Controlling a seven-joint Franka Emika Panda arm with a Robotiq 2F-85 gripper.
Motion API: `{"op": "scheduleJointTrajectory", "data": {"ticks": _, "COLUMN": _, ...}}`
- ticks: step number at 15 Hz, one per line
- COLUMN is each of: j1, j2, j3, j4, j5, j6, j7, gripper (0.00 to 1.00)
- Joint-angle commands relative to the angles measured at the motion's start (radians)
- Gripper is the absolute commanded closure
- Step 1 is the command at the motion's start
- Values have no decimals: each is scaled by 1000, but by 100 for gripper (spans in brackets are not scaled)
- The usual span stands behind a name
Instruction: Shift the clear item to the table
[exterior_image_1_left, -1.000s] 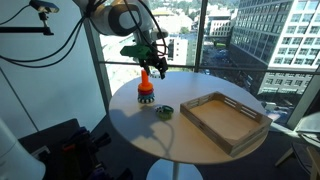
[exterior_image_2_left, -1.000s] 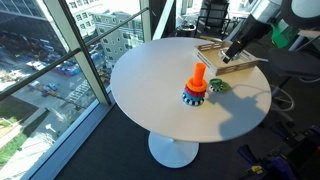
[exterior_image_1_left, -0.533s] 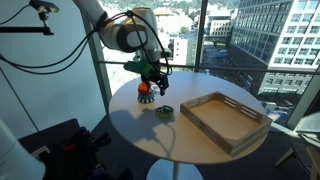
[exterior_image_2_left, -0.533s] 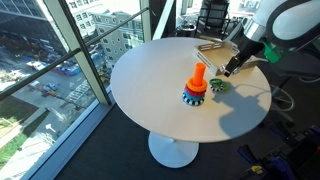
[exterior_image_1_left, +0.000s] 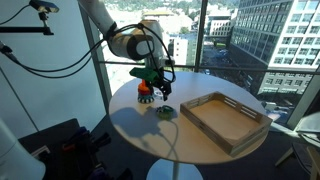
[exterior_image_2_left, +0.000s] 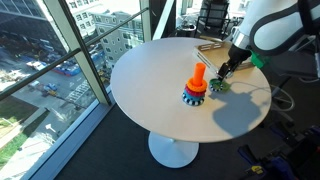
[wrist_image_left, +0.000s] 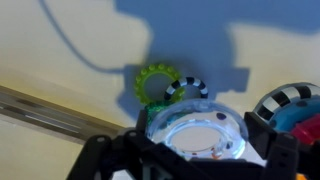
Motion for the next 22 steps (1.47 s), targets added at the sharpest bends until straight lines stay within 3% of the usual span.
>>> {"op": "scheduleJointTrajectory", "data": {"ticks": 1, "j1": 9, "j2": 71, "j3": -8, "j4": 96, "j5": -27, "j6": -29, "j7": 36, "gripper": 32}}
{"op": "scheduleJointTrajectory", "data": {"ticks": 9, "j1": 16, "j2": 207, "j3": -9, "j4": 221, "j5": -23, "j6": -63, "j7": 33, "gripper": 32}}
{"op": "scheduleJointTrajectory", "data": {"ticks": 20, "j1": 13, "j2": 261, "j3": -8, "j4": 255, "j5": -16, "j6": -117, "j7": 23, "gripper": 32}}
{"op": "scheduleJointTrajectory", "data": {"ticks": 21, "j1": 13, "j2": 260, "j3": -8, "j4": 256, "j5": -17, "j6": -122, "j7": 23, "gripper": 10}}
{"op": "scheduleJointTrajectory", "data": {"ticks": 22, "j1": 14, "j2": 256, "j3": -8, "j4": 254, "j5": -18, "j6": -127, "j7": 22, "gripper": 2}}
